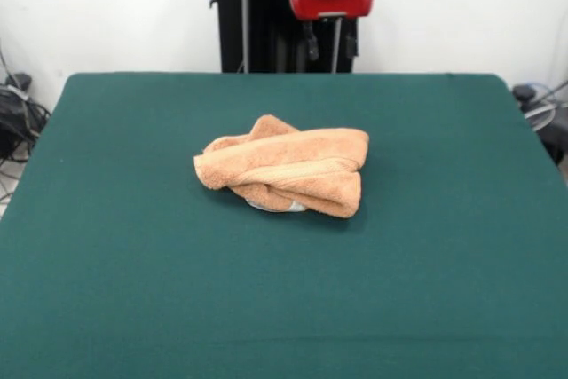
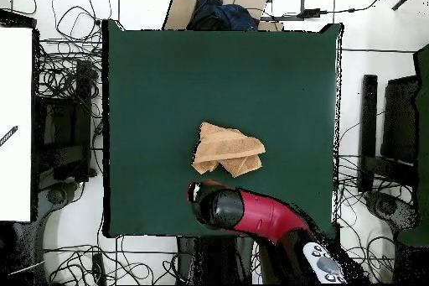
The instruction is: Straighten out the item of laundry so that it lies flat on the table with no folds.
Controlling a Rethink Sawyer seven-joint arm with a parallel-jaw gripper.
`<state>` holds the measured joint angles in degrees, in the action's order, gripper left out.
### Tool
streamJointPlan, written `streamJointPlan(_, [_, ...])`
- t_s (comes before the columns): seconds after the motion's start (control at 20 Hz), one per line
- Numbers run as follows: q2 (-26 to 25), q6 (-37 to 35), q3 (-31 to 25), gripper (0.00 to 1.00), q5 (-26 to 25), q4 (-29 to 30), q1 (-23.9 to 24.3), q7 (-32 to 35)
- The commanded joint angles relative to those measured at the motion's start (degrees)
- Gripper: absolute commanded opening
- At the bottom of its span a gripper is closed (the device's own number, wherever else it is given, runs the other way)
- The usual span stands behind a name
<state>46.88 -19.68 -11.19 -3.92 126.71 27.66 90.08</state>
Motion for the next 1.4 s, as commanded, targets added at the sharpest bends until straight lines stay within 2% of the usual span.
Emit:
streamJointPlan(0.05, [-1.85,-8.01,-5.21,1.00,-3.57,-7.47,0.09,-2.13])
streamJointPlan(0.4, [-3.47,-9.99,-6.21,1.00,-5.26,-10.32,0.84,-2.40])
streamJointPlan(0.9, [-7.17,-16.14,-7.32,1.00,-7.08,-18.47,0.58,-4.53])
streamJointPlan(1.4, [-8.75,-16.19,-7.89,1.00,-7.67,-18.69,1.26,-3.02])
